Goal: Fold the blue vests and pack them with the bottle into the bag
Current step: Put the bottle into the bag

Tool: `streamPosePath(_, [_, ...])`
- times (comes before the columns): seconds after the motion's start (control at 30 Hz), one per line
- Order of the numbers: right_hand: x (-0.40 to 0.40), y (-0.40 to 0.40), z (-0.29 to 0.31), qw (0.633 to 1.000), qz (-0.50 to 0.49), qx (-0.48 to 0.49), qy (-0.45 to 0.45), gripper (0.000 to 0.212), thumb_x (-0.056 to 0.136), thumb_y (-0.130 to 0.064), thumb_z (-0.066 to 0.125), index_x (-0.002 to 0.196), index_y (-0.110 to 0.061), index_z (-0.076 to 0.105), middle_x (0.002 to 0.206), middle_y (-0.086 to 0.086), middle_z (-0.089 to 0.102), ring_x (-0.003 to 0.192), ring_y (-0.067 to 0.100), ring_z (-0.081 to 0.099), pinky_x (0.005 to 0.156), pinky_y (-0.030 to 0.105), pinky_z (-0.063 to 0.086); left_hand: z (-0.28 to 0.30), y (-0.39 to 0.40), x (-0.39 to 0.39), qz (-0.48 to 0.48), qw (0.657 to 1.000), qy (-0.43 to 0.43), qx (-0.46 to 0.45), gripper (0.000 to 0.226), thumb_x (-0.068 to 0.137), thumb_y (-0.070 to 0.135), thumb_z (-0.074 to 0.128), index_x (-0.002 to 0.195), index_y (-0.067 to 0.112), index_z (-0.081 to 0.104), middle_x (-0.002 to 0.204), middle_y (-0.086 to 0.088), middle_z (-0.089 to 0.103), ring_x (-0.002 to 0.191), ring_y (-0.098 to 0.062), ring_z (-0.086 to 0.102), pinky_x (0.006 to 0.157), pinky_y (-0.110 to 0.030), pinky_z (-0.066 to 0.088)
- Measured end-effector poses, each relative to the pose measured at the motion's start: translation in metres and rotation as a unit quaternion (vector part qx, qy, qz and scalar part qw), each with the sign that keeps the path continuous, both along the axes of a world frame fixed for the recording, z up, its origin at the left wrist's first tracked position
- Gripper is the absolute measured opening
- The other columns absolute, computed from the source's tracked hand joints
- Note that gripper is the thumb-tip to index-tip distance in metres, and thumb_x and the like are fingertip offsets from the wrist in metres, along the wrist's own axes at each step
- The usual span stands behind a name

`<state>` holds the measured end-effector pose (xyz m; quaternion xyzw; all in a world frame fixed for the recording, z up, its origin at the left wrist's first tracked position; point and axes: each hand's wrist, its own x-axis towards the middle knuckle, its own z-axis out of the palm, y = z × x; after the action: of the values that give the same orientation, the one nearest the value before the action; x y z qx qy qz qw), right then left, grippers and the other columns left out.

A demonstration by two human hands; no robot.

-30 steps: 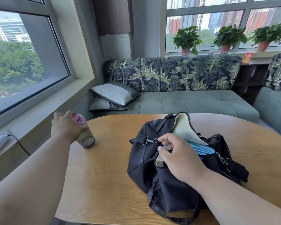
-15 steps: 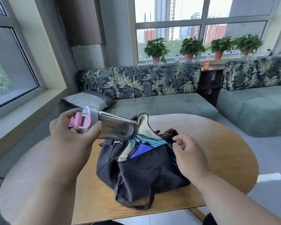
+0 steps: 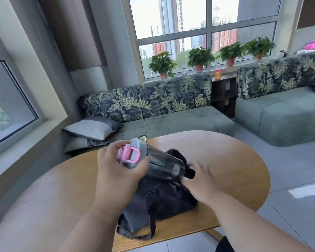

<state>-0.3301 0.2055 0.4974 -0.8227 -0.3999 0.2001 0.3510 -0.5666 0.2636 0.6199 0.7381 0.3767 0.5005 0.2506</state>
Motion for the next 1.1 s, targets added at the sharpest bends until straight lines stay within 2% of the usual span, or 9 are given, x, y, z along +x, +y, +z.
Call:
streamPosePath(0.1, [0.004,0.009,-0.009,0.997,0.059,-0.043,0.038,0.082,0.057,-0.075,0.072,0.131,-0.042,0.058,0.124,-0.014,0.062,0.115,0.014,0.064,0.1,0.036,0.053,-0.007,-0.001,0.006,0.01,1.0,0.02,-0.008,0.05,0.068,0.036,0.092,0.108,0.039,0.063,0.116,0.004,0.055,0.101,0.005,0.058,0.088,-0.02,0.051])
streamPosePath(0.27, [0.011,0.014,-0.02,0.996,0.029,-0.055,-0.065,0.063,0.073,-0.039,0.066,0.135,-0.04,0.053,0.137,-0.005,0.049,0.123,0.025,0.055,0.102,0.036,0.049,-0.019,-0.009,0.015,0.008,0.999,0.05,-0.012,0.053,0.07,0.028,0.091,0.114,0.036,0.063,0.116,0.008,0.048,0.104,0.016,0.05,0.077,0.003,0.037])
streamPosePath(0.4, [0.015,0.002,-0.017,0.989,-0.028,0.042,-0.141,0.016,0.077,-0.029,0.063,0.082,-0.033,0.048,0.095,-0.011,0.051,0.089,0.025,0.052,0.072,0.037,0.041,-0.018,-0.008,0.02,0.02,0.999,0.043,0.003,0.052,0.071,0.025,0.092,0.112,0.035,0.062,0.117,0.007,0.049,0.105,0.02,0.047,0.08,0.005,0.035])
streamPosePath(0.5, [0.01,-0.011,-0.018,0.977,-0.042,0.148,-0.146,0.027,0.078,-0.024,0.064,0.067,-0.028,0.04,0.073,-0.007,0.047,0.069,0.027,0.047,0.057,0.039,0.037,-0.014,-0.007,0.027,0.047,0.998,0.02,0.021,0.051,0.071,0.023,0.091,0.11,0.033,0.06,0.115,0.002,0.051,0.101,0.024,0.045,0.08,0.005,0.033])
streamPosePath(0.67, [-0.005,-0.032,-0.021,0.98,0.117,0.135,-0.084,0.018,0.082,-0.046,0.062,0.094,-0.033,0.059,0.079,-0.013,0.065,0.073,0.009,0.06,0.064,0.03,0.053,-0.011,0.0,0.044,0.062,0.998,-0.014,0.008,0.049,0.074,0.025,0.089,0.112,0.032,0.058,0.113,0.014,0.044,0.101,0.021,0.047,0.08,0.007,0.031])
streamPosePath(0.73, [-0.009,-0.037,-0.012,0.972,0.199,0.12,0.03,0.025,0.092,-0.053,0.059,0.097,-0.029,0.064,0.078,-0.011,0.067,0.071,0.003,0.06,0.068,0.026,0.049,-0.015,0.003,0.051,0.056,0.998,-0.006,0.001,0.049,0.074,0.025,0.09,0.112,0.03,0.06,0.114,0.011,0.045,0.1,0.022,0.047,0.08,0.006,0.032])
streamPosePath(0.83, [0.002,-0.029,-0.015,0.972,0.079,0.122,0.184,0.043,0.103,-0.05,0.052,0.076,-0.018,0.062,0.065,-0.009,0.056,0.069,0.01,0.055,0.077,0.043,0.046,-0.023,0.002,0.056,0.045,0.999,0.021,-0.005,0.051,0.071,0.027,0.091,0.113,0.031,0.061,0.115,0.01,0.046,0.099,0.021,0.048,0.08,0.005,0.033])
streamPosePath(0.93, [0.018,-0.017,-0.027,0.992,0.027,0.053,0.114,0.046,0.095,-0.055,0.064,0.067,-0.021,0.053,0.057,-0.009,0.055,0.062,0.016,0.059,0.067,0.04,0.049,-0.03,-0.002,0.057,0.033,0.998,0.036,-0.025,0.053,0.071,0.035,0.091,0.113,0.037,0.058,0.115,0.015,0.043,0.1,0.012,0.052,0.082,-0.002,0.038])
streamPosePath(1.1, [0.022,-0.009,-0.017,0.998,0.045,-0.025,0.022,0.053,0.077,-0.073,0.07,0.072,-0.022,0.057,0.071,-0.002,0.069,0.07,0.019,0.067,0.059,0.032,0.043,-0.034,-0.005,0.058,0.03,0.998,0.059,-0.021,0.056,0.068,0.041,0.09,0.114,0.042,0.057,0.114,0.019,0.042,0.1,0.005,0.054,0.082,-0.007,0.039])
